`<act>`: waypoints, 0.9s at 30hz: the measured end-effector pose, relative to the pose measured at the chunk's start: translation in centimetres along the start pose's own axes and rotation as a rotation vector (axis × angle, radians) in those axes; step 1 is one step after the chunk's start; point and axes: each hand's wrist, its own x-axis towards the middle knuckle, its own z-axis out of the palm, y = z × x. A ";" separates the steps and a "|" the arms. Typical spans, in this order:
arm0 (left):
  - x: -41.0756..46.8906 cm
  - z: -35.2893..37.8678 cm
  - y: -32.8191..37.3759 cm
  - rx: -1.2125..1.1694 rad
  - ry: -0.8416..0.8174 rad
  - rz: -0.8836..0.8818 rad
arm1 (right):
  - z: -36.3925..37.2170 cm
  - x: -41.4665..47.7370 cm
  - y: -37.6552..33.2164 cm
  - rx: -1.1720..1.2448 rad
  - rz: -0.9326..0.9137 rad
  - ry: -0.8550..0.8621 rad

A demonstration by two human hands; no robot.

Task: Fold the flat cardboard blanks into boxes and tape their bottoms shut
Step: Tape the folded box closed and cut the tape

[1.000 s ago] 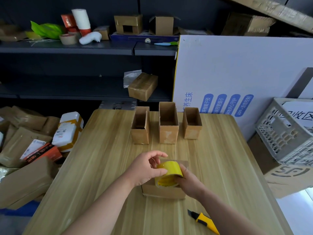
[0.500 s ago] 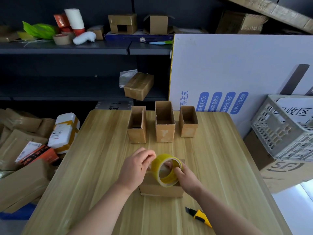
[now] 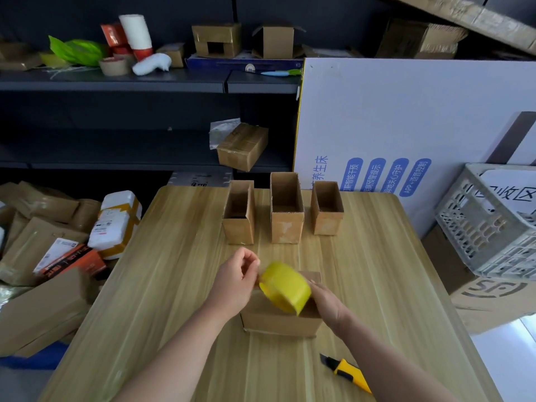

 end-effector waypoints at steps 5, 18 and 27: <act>-0.2 0.2 -0.1 -0.006 -0.004 0.022 | -0.4 -0.6 -0.4 0.044 -0.002 0.074; -0.7 0.7 1.5 0.008 0.014 0.155 | 0.5 -1.1 -1.0 0.042 0.052 0.033; -0.6 -0.3 1.6 0.078 -0.173 0.281 | 0.3 -0.8 -1.1 0.098 -0.020 0.032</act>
